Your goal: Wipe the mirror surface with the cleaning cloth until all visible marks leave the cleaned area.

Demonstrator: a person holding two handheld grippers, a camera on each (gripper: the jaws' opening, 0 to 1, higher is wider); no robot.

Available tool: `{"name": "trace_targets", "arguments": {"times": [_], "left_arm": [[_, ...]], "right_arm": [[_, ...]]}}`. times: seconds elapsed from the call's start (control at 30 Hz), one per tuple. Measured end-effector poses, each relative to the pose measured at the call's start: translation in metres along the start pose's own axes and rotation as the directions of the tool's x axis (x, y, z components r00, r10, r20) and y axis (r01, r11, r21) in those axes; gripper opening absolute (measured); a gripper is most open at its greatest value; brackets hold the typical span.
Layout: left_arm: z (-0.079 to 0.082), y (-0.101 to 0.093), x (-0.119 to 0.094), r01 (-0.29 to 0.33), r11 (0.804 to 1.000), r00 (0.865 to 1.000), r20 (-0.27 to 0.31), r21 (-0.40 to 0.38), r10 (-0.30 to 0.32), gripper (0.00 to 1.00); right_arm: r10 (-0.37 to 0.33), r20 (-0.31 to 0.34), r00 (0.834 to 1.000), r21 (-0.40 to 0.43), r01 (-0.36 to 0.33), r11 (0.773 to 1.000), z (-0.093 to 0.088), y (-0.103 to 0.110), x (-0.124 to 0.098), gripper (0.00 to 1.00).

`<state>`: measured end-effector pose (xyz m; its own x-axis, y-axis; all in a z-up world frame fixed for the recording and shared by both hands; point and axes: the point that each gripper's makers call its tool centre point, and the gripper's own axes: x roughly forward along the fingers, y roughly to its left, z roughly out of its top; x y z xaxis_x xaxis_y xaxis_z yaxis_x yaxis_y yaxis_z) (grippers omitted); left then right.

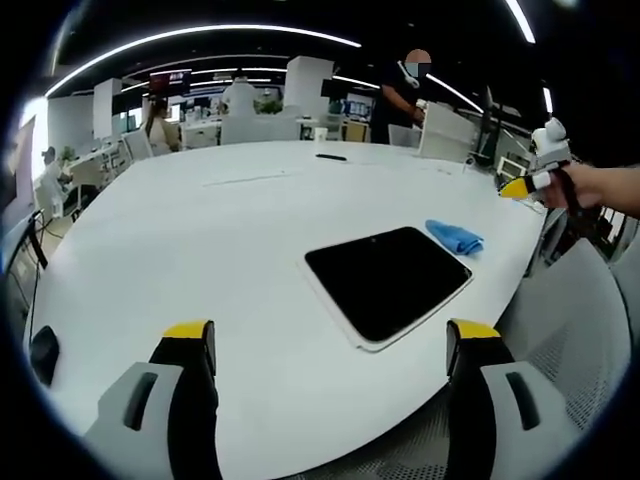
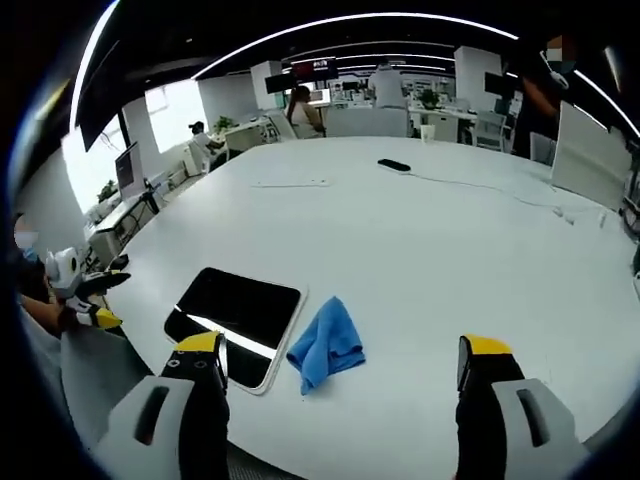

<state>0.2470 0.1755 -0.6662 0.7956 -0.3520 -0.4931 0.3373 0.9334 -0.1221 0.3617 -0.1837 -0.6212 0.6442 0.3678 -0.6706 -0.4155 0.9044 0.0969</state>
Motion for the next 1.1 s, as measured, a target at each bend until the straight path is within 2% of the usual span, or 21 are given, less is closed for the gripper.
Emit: {"name": "trace_targets", "arguments": {"times": [0.17, 0.27, 0.33, 0.37, 0.43, 0.47, 0.57, 0.73, 0.83, 0.9, 1.1], "left_arm": [[-0.002, 0.0, 0.001, -0.003, 1.0, 1.0, -0.013, 0.007, 0.003, 0.93], [-0.002, 0.0, 0.001, -0.001, 1.0, 1.0, -0.014, 0.008, 0.001, 0.92], [-0.003, 0.0, 0.001, -0.003, 1.0, 1.0, -0.016, 0.009, 0.003, 0.92], [-0.003, 0.0, 0.001, -0.003, 1.0, 1.0, -0.017, 0.01, 0.004, 0.92], [-0.004, 0.001, 0.002, -0.005, 1.0, 1.0, -0.019, 0.011, 0.006, 0.92], [-0.004, 0.001, 0.002, -0.006, 1.0, 1.0, -0.02, 0.011, 0.006, 0.92], [-0.004, 0.001, 0.002, -0.005, 1.0, 1.0, -0.024, 0.015, 0.006, 0.92], [-0.005, 0.0, 0.002, 0.0, 1.0, 1.0, -0.027, 0.019, 0.001, 0.91], [-0.005, -0.002, 0.002, 0.005, 1.0, 1.0, -0.029, 0.022, -0.004, 0.9], [-0.005, -0.002, 0.002, 0.006, 1.0, 1.0, -0.027, 0.022, -0.006, 0.9], [-0.004, -0.001, 0.002, 0.008, 1.0, 1.0, -0.025, 0.018, -0.007, 0.89]], "right_arm": [[0.026, -0.118, 0.993, -0.116, -0.04, 0.992, 0.013, 0.01, 0.008, 0.89], [0.038, -0.193, 0.981, -0.126, -0.063, 0.99, 0.013, 0.015, 0.02, 0.86], [0.071, -0.247, 0.966, -0.113, -0.102, 0.988, 0.007, 0.02, 0.03, 0.84], [0.077, -0.319, 0.945, -0.072, -0.105, 0.992, -0.004, 0.02, 0.036, 0.84], [0.081, -0.395, 0.915, -0.058, -0.113, 0.992, -0.019, 0.02, 0.047, 0.83], [0.088, -0.403, 0.911, -0.063, -0.124, 0.99, -0.022, 0.021, 0.052, 0.82], [0.071, -0.389, 0.918, -0.085, -0.112, 0.99, -0.023, 0.022, 0.069, 0.73], [0.075, -0.396, 0.915, -0.091, -0.121, 0.989, -0.032, 0.027, 0.084, 0.59], [0.07, -0.41, 0.909, -0.112, -0.126, 0.986, -0.042, 0.026, 0.093, 0.45], [0.057, -0.434, 0.899, -0.122, -0.121, 0.985, -0.05, 0.024, 0.097, 0.37], [0.04, -0.453, 0.891, -0.116, -0.103, 0.988, -0.059, 0.023, 0.108, 0.21]]}}
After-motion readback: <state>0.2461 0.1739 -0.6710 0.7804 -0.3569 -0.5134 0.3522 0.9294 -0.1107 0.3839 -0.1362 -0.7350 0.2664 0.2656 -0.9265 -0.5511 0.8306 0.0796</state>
